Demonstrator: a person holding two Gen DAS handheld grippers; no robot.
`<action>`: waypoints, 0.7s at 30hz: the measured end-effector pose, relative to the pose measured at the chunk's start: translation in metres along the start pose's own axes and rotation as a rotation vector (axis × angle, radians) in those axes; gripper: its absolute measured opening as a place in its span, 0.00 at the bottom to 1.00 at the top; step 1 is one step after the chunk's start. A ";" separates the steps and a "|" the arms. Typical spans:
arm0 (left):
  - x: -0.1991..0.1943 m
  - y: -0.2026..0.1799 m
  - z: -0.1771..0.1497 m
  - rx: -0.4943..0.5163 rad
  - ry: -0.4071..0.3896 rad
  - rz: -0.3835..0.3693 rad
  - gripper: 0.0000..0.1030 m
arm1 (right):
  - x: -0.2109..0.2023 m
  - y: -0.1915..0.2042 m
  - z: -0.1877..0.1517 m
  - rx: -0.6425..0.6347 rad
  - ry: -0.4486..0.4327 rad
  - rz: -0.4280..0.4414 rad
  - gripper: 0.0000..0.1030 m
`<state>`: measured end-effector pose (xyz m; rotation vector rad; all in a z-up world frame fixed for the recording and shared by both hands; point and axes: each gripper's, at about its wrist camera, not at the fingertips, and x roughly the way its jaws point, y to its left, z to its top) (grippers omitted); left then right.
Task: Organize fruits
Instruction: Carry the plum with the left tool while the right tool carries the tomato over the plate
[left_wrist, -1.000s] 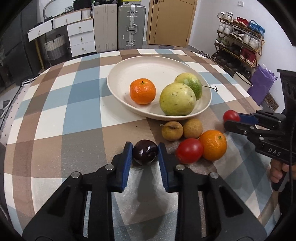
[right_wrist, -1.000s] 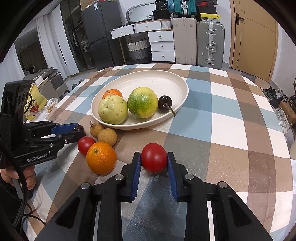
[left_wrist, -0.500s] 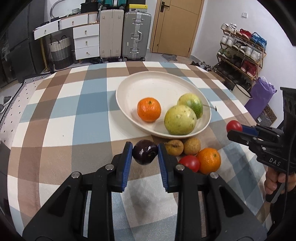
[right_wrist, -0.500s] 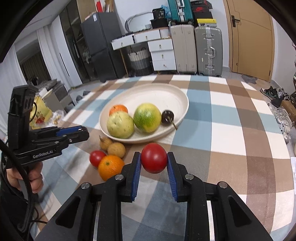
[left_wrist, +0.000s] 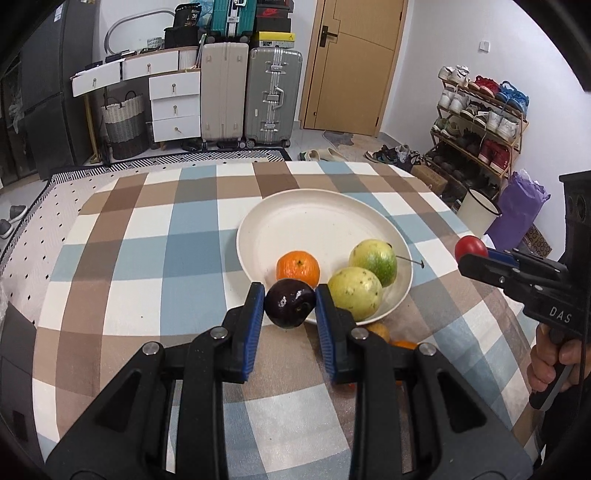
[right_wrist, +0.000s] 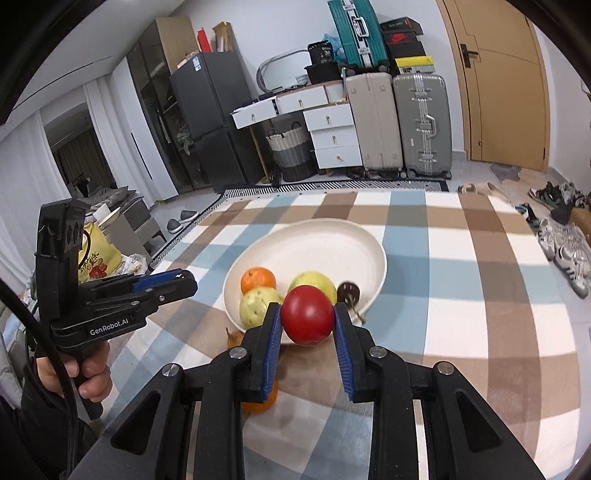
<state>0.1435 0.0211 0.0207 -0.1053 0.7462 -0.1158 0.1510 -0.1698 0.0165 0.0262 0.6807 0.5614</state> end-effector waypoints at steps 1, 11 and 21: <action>-0.001 0.000 0.002 0.000 -0.006 0.001 0.25 | -0.001 0.001 0.002 -0.002 -0.004 0.003 0.27; -0.001 0.000 0.017 -0.005 -0.033 0.002 0.25 | -0.001 0.004 0.027 -0.029 -0.029 0.012 0.27; 0.015 0.003 0.033 -0.001 -0.038 0.018 0.25 | 0.010 0.007 0.043 -0.034 -0.042 0.025 0.27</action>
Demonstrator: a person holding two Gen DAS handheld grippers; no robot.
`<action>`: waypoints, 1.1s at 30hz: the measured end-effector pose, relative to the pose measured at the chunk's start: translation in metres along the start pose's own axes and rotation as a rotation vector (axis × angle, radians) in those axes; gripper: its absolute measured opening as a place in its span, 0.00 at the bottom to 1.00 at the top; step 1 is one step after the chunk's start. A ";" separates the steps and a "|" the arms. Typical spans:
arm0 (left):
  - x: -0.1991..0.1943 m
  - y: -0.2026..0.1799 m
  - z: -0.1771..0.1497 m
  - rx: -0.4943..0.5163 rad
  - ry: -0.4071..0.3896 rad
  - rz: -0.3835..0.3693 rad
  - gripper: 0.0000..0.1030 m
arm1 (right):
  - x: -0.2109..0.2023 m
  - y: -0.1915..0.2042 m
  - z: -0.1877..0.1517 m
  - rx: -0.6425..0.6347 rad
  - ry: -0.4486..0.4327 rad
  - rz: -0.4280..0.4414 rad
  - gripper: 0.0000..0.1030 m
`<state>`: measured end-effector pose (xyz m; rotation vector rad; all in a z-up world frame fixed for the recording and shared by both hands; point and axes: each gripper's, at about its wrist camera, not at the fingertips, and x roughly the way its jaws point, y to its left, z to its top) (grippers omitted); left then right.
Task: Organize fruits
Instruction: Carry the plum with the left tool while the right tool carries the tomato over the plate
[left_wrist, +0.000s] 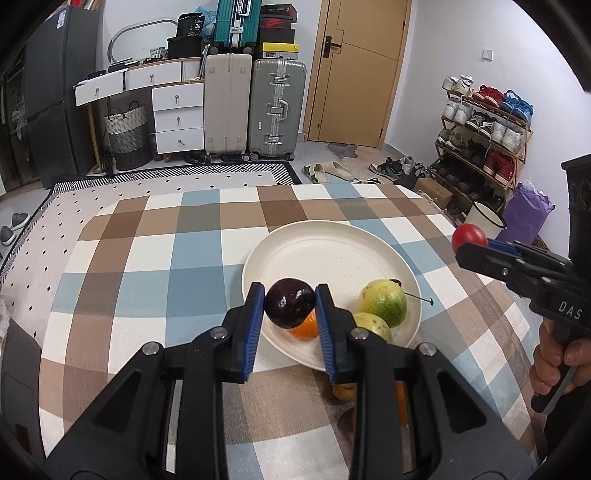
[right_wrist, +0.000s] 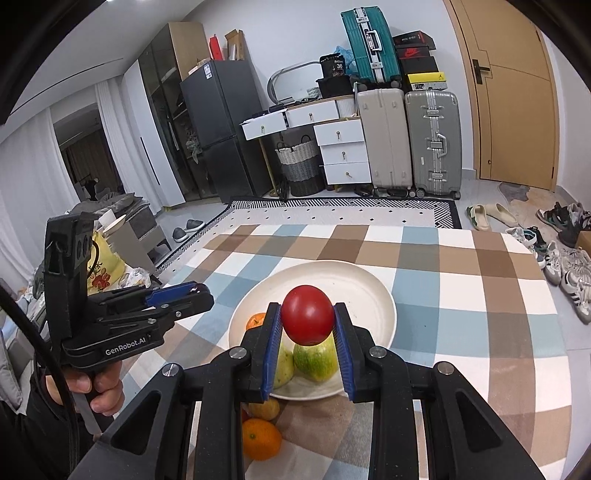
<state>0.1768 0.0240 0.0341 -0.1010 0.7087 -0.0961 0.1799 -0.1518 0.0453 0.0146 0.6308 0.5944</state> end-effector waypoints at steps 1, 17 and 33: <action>0.002 0.000 0.002 0.001 0.001 0.001 0.25 | 0.002 0.000 0.001 0.001 0.000 0.003 0.27; 0.047 -0.001 0.016 0.018 0.029 0.008 0.25 | 0.049 -0.018 0.004 -0.002 0.075 0.004 0.27; 0.094 -0.007 0.023 0.029 0.077 -0.008 0.25 | 0.093 -0.045 0.001 0.016 0.149 -0.025 0.27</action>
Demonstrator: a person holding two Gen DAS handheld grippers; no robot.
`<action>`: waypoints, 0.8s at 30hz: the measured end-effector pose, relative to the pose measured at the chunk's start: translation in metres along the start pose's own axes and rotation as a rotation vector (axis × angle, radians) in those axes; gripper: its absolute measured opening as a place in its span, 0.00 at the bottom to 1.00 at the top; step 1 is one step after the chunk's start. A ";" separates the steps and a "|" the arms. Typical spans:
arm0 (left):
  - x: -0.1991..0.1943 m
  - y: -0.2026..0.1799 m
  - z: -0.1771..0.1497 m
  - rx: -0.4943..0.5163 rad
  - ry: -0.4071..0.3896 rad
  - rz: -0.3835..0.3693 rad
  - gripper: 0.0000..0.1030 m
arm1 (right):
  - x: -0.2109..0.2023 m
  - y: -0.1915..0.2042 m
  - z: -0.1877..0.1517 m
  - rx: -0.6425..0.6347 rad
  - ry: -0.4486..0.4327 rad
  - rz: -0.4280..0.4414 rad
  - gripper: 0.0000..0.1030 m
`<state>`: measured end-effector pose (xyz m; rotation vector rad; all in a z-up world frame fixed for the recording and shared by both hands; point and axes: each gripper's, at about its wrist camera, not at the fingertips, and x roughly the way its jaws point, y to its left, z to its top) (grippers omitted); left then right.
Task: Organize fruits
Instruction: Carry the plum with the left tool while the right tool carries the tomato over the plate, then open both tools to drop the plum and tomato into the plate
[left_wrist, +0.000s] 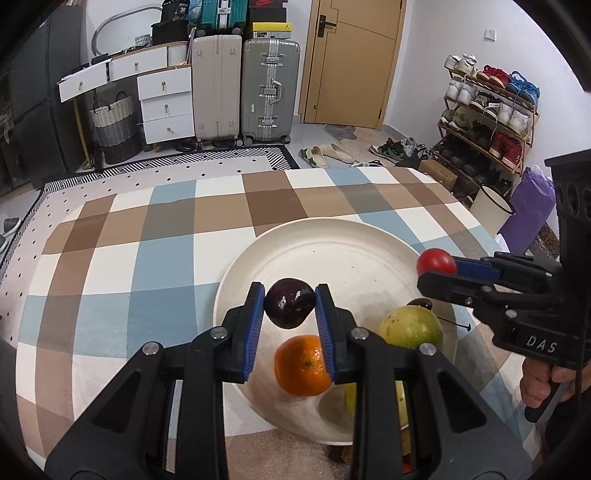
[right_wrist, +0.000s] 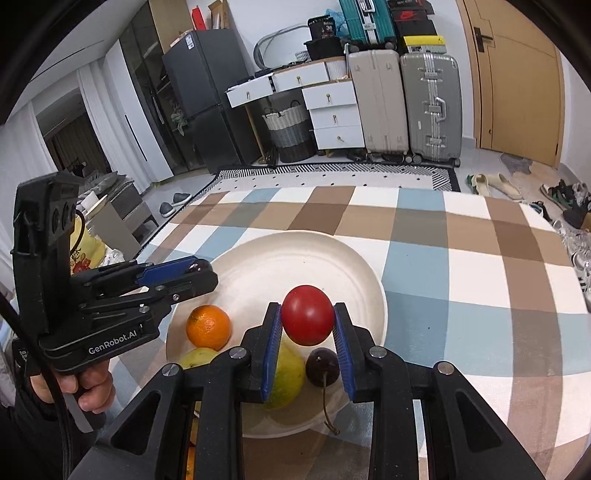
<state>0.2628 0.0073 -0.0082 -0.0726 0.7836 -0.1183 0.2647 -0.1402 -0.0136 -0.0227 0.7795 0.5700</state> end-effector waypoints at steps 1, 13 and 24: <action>0.001 0.000 0.000 0.001 0.002 -0.001 0.25 | 0.002 0.000 0.000 -0.005 0.003 -0.006 0.27; 0.023 -0.009 0.000 0.021 0.034 0.003 0.25 | 0.021 -0.006 0.002 0.021 0.037 -0.006 0.27; 0.028 -0.015 -0.003 0.038 0.067 0.004 0.25 | 0.024 -0.016 0.004 0.050 0.026 -0.038 0.27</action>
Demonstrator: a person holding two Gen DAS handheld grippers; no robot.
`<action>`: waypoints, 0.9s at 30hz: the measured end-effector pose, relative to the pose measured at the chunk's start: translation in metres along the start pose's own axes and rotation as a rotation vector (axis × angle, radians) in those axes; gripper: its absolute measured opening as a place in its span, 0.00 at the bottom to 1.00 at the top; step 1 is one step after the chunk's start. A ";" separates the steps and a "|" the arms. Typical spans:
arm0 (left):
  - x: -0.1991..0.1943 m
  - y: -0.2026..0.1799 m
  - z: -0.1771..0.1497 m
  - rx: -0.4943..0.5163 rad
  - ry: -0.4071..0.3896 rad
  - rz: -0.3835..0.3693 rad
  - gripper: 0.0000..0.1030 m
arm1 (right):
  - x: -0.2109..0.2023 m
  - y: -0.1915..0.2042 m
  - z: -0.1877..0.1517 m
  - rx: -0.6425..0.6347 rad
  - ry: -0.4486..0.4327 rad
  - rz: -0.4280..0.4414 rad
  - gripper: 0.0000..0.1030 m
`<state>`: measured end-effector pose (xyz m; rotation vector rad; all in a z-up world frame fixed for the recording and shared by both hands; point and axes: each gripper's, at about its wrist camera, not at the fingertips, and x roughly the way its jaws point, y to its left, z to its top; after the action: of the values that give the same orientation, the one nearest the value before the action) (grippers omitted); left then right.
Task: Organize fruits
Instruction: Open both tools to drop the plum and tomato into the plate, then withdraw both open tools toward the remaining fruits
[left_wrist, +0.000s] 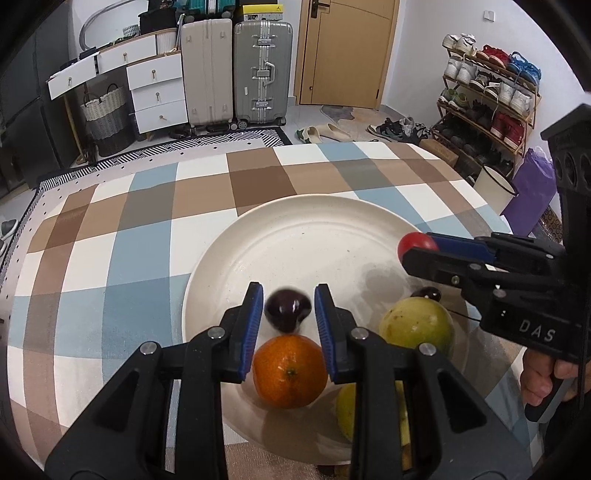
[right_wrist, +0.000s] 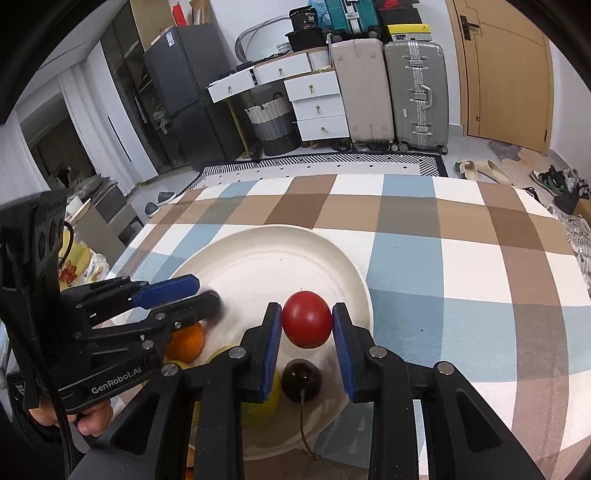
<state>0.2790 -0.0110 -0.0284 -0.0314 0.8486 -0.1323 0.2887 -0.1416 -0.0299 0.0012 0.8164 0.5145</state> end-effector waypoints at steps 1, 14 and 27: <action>-0.002 0.000 0.000 0.001 -0.001 0.003 0.25 | -0.001 0.000 -0.001 -0.002 0.001 -0.002 0.27; -0.067 0.006 -0.008 -0.062 -0.093 0.030 0.98 | -0.049 -0.002 -0.010 0.054 -0.099 -0.008 0.94; -0.126 0.007 -0.061 -0.073 -0.105 0.038 0.99 | -0.101 0.025 -0.040 0.014 -0.090 -0.068 1.00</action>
<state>0.1514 0.0137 0.0242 -0.0896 0.7482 -0.0630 0.1921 -0.1718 0.0173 0.0097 0.7298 0.4409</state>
